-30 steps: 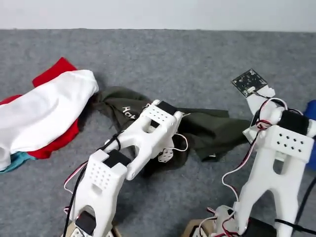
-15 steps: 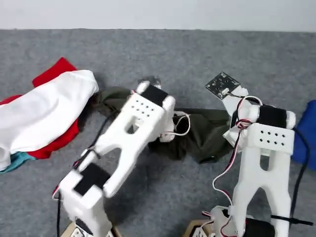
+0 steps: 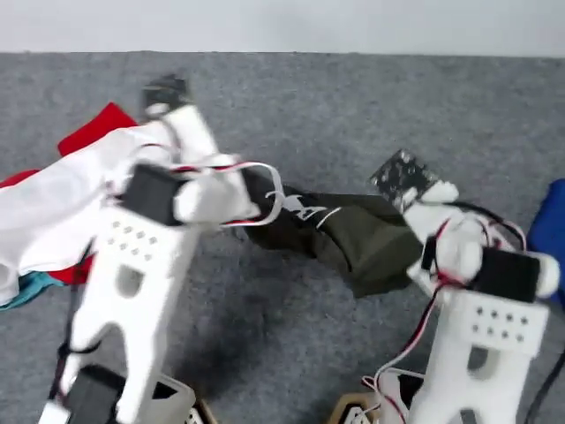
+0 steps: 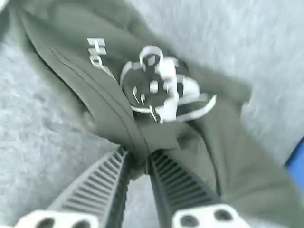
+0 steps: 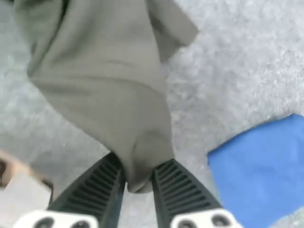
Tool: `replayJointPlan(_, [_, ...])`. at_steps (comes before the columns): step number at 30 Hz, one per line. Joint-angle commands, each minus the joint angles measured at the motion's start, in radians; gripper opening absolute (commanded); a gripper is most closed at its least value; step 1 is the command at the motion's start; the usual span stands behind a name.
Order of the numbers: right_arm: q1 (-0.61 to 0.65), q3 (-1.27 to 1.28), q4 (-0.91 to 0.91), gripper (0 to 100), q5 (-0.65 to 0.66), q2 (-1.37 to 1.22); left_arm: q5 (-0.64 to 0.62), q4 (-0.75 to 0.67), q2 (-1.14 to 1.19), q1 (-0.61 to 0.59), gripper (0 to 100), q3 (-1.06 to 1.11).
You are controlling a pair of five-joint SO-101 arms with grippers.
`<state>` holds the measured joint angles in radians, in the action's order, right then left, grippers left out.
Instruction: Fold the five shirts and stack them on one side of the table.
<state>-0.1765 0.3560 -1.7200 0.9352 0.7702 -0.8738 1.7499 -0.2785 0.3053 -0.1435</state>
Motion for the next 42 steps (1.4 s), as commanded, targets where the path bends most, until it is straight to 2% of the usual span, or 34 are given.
replayJointPlan(1, [-0.004,0.002,-0.076,1.0,0.043,0.099,0.012,0.009,-0.110,-0.057,1,-0.012])
replayJointPlan(8, [0.001,0.133,-0.081,1.0,0.049,0.302,0.089,0.009,-0.296,-0.061,1,0.004])
replayJointPlan(15, [0.002,0.307,-0.079,1.0,0.054,0.377,0.230,0.009,-0.431,-0.061,1,0.314])
replayJointPlan(17, [0.002,0.365,-0.079,1.0,0.098,0.375,0.264,0.009,-0.442,-0.063,1,0.417])
replayJointPlan(21, [0.001,0.457,-0.062,1.0,0.133,0.374,0.276,0.003,-0.440,-0.063,1,0.539])
replayJointPlan(24, [0.001,0.459,0.022,1.0,0.104,0.374,0.278,-0.015,-0.422,-0.063,1,0.561])
replayJointPlan(27, [0.013,0.468,0.137,1.0,0.055,0.358,0.275,-0.058,-0.339,-0.072,1,0.558])
replayJointPlan(32, [0.042,0.468,0.355,1.0,-0.101,0.188,0.233,-0.215,-0.118,-0.155,1,0.499])
replayJointPlan(36, [0.054,0.390,0.478,1.0,-0.186,-0.030,0.213,-0.253,0.106,-0.207,1,0.323])
replayJointPlan(42, [0.056,0.034,0.526,1.3,-0.265,-0.432,0.124,-0.252,0.459,-0.262,1,-0.027])
